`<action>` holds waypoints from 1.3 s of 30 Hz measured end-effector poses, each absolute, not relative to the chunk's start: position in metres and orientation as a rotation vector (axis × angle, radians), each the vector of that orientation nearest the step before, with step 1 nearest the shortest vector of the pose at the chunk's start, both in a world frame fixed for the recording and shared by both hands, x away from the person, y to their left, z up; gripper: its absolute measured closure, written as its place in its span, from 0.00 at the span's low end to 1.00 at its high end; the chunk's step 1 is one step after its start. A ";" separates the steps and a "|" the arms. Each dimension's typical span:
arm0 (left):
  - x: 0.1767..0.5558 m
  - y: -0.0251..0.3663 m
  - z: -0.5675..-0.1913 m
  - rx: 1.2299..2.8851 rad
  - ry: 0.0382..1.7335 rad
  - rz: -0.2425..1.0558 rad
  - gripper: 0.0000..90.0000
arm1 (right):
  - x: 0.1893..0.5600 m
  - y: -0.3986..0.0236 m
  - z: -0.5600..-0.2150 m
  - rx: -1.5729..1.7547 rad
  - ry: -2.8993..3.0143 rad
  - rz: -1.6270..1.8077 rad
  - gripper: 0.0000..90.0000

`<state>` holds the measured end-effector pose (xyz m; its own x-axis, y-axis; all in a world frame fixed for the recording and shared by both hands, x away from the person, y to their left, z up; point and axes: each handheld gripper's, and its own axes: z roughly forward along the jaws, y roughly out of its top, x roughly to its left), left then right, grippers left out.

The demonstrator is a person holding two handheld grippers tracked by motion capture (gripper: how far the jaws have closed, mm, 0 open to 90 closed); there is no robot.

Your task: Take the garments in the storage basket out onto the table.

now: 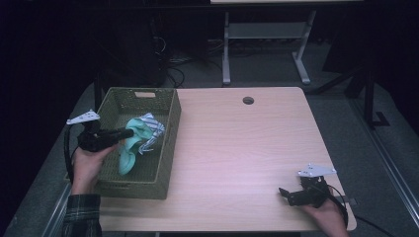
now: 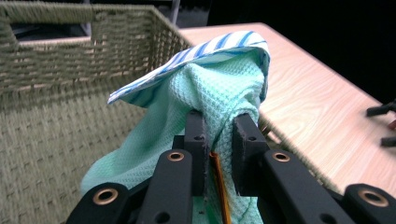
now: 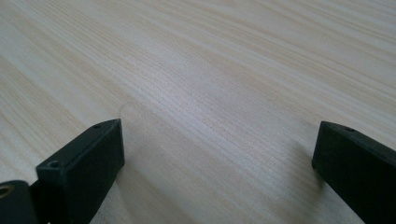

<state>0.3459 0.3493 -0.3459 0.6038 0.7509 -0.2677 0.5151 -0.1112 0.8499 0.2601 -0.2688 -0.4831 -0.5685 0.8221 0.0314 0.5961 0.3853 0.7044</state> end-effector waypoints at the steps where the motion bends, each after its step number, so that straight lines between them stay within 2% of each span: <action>1: 0.345 0.349 -0.344 1.767 1.036 0.281 0.87 | 0.260 -0.269 -0.483 1.238 2.326 0.981 0.02; 14: 0.341 0.349 -0.320 1.702 0.963 0.257 0.87 | 0.260 -0.269 -0.483 1.239 2.326 0.981 0.02; 39: 0.334 0.315 -0.279 1.659 0.808 0.246 0.87 | 0.260 -0.269 -0.483 1.240 2.324 0.981 0.02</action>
